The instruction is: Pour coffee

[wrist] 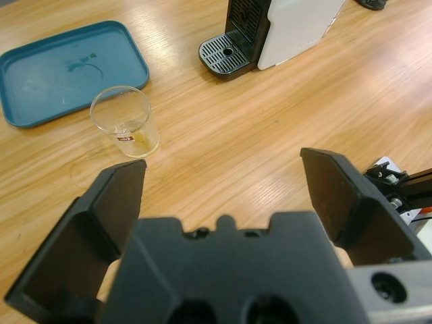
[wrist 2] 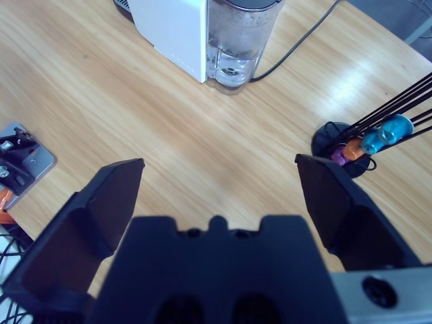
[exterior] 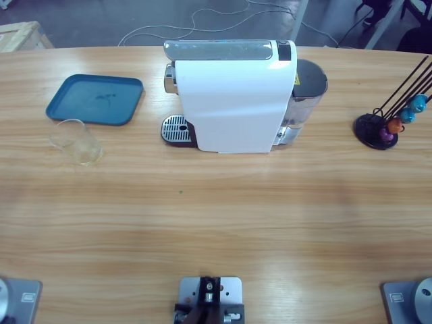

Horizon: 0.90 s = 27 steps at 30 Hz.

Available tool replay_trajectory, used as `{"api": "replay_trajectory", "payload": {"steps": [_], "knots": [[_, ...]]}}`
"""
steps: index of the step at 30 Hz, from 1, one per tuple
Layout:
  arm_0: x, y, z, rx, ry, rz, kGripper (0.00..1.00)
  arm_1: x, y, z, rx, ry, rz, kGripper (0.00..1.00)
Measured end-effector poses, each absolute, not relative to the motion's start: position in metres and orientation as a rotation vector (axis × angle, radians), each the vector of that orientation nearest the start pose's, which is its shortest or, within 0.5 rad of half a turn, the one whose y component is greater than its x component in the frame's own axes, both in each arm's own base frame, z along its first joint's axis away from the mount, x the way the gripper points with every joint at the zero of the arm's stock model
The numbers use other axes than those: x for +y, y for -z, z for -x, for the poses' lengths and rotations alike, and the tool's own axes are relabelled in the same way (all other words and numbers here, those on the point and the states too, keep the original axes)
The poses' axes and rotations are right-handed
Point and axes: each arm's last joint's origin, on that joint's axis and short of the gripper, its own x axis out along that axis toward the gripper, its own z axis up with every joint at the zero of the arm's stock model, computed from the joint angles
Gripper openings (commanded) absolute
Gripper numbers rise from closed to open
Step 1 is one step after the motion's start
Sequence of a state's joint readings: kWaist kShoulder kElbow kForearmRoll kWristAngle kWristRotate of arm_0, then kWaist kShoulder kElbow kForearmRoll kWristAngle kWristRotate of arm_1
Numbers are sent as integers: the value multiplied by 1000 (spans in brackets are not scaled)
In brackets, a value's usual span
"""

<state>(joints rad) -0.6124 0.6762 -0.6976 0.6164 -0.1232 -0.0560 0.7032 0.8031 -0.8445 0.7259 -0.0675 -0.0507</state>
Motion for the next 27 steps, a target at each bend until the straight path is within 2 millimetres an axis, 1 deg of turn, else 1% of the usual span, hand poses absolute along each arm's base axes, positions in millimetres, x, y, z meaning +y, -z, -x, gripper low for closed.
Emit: {"api": "replay_trajectory", "payload": {"steps": [10,11,12,14,16,17,19,21,22,25,27], "knots": [[-30,-318,-32,610,696,-96,1000,39,-346,-52,629,-624,310,1000],[-31,-321,-34,605,696,-92,1000,39,-346,-52,629,-624,310,1000],[-34,-329,-38,596,695,-83,1000,39,-346,-52,630,-624,310,1000],[-47,-364,-57,564,695,-53,1000,39,-346,-52,630,-624,310,1000],[-67,-400,-84,558,698,6,1000,39,-346,-52,630,-623,310,1000],[-78,-413,-98,572,693,47,991,39,-346,-52,630,-623,310,1000],[-99,-427,-127,625,670,155,975,39,-346,-52,630,-623,309,1000],[-118,-428,-152,685,653,288,973,39,-346,-52,630,-623,309,1000],[-129,-425,-164,720,658,359,973,39,-346,-52,630,-623,309,1000],[-163,-407,-203,845,702,554,964,39,-346,-52,630,-623,309,1000],[-183,-393,-227,895,727,639,912,39,-346,-52,630,-623,309,1000]]}}
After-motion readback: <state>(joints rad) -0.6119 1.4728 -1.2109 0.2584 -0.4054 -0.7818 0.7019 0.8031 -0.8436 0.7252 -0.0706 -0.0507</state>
